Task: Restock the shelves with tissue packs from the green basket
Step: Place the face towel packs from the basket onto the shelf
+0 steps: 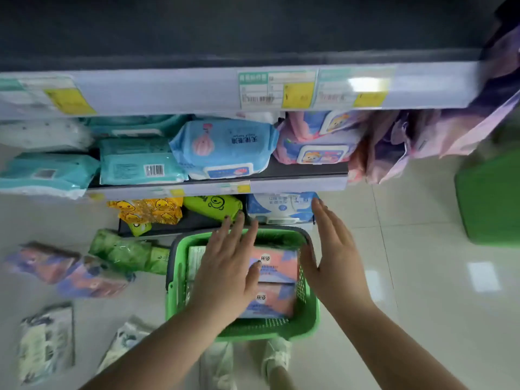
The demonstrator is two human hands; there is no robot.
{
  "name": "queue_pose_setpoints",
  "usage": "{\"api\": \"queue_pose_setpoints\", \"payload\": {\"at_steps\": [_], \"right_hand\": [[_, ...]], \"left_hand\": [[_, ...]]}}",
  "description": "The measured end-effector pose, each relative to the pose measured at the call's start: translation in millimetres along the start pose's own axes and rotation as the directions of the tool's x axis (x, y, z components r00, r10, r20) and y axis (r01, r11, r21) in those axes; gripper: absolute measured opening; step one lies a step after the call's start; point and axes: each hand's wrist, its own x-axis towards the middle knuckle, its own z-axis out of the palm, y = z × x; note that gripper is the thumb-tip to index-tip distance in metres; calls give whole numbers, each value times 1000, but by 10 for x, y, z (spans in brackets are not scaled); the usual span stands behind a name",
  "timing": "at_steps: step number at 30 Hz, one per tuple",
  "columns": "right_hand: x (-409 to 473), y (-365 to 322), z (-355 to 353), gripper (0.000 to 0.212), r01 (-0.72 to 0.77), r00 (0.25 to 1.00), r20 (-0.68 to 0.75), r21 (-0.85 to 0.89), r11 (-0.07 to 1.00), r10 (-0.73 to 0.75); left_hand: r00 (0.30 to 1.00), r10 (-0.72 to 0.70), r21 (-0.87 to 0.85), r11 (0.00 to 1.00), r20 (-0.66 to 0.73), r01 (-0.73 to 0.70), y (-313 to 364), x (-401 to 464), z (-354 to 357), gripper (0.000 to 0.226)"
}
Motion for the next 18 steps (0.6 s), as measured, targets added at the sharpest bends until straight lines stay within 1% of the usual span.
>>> {"api": "queue_pose_setpoints", "payload": {"at_steps": [2, 4, 7, 9, 12, 14, 16, 18], "right_hand": [[-171, 260, 225, 68, -167, 974, 150, -18, 986, 168], [-312, 494, 451, 69, -271, 926, 254, -62, 961, 278], [-492, 784, 788, 69, -415, 835, 349, -110, 903, 426], [-576, 952, 1016, 67, -526, 752, 399, -116, 843, 525], [-656, 1202, 1365, 64, -662, 639, 444, -98, 743, 628], [-675, 1365, 1584, 67, -727, 572, 479, -78, 682, 666], [-663, 1509, 1740, 69, -762, 520, 515, -81, 642, 681], [-624, 1657, 1858, 63, -781, 485, 526, -99, 616, 699]], "left_hand": [[986, -108, -48, 992, 130, 115, -78, -64, 340, 63], [949, -201, -109, 966, 243, 232, -172, -111, 677, 62], [851, -295, -176, 899, 435, 401, -280, -168, 1157, 62], [791, -331, -236, 832, 514, 502, -321, -179, 1448, 63], [728, -337, -316, 736, 597, 599, -368, -112, 1824, 64], [696, -363, -346, 669, 620, 658, -396, -7, 2011, 64], [681, -402, -360, 626, 612, 692, -432, 127, 2155, 59], [653, -443, -365, 573, 615, 733, -499, 253, 2294, 50]]}}
